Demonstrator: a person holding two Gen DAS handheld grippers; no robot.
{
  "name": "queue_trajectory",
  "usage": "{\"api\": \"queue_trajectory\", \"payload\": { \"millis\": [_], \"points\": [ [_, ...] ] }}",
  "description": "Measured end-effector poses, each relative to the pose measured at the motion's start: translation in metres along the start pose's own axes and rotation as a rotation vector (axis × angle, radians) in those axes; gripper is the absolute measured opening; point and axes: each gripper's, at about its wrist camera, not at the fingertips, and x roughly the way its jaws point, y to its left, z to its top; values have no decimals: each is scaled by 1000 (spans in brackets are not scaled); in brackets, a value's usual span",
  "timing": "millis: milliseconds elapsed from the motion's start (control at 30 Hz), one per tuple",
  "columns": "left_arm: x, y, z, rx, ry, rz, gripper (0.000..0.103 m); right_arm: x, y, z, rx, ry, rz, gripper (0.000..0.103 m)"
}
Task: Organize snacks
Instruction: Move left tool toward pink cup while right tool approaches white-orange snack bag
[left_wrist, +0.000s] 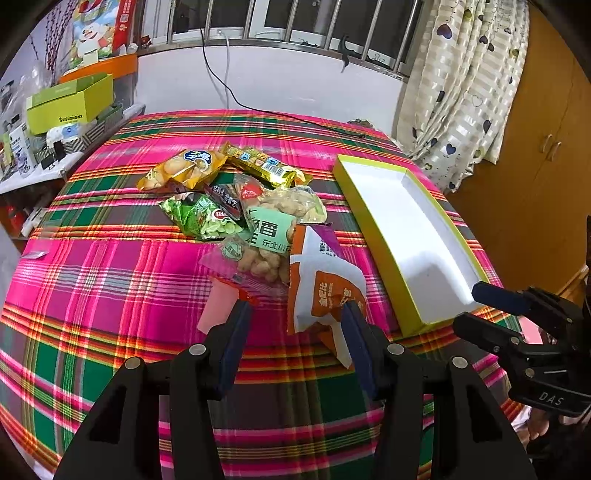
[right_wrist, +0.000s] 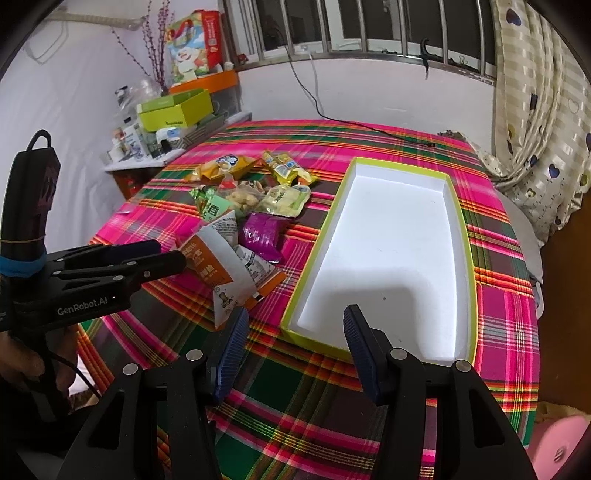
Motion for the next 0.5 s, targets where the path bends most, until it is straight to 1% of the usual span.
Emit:
{"api": "queue_trajectory", "payload": {
  "millis": [133, 500],
  "points": [
    [0, 0, 1, 7, -2, 12, 52, 0, 0, 2, -4, -1, 4, 53],
    [0, 6, 3, -9, -7, 8, 52, 2, 2, 7, -10, -1, 6, 53]
  ]
}}
